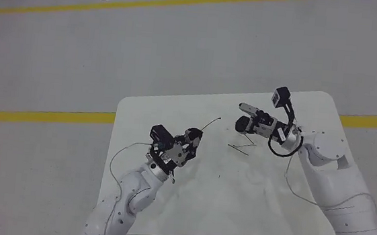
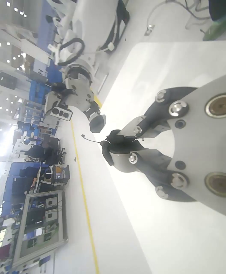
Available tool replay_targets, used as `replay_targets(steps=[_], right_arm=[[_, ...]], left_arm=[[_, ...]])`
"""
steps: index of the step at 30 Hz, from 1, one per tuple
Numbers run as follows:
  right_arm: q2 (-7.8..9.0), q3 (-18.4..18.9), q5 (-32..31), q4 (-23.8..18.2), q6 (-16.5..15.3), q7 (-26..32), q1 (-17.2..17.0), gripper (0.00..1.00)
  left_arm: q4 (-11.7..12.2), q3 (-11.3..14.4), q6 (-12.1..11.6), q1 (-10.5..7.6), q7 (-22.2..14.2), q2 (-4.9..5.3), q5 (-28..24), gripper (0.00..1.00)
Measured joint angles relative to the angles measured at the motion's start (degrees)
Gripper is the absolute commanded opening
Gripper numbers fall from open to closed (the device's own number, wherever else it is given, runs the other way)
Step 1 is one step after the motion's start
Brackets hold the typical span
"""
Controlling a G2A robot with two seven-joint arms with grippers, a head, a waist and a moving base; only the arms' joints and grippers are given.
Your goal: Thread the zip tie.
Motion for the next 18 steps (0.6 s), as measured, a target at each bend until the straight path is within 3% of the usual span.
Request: replay_targets(steps=[8,18], right_arm=[[0.32,-2.2,5.3,5.6,7.9,11.2,5.0,1.0],[0.34,-2.4,5.5,5.8,8.4,11.7,5.3,1.0]], left_arm=[[0.1,0.3,0.0,-0.49,5.2,1.52,13.3,0.0],[0.1,0.3,0.1,-0.54,5.4,1.55,13.8,0.0]])
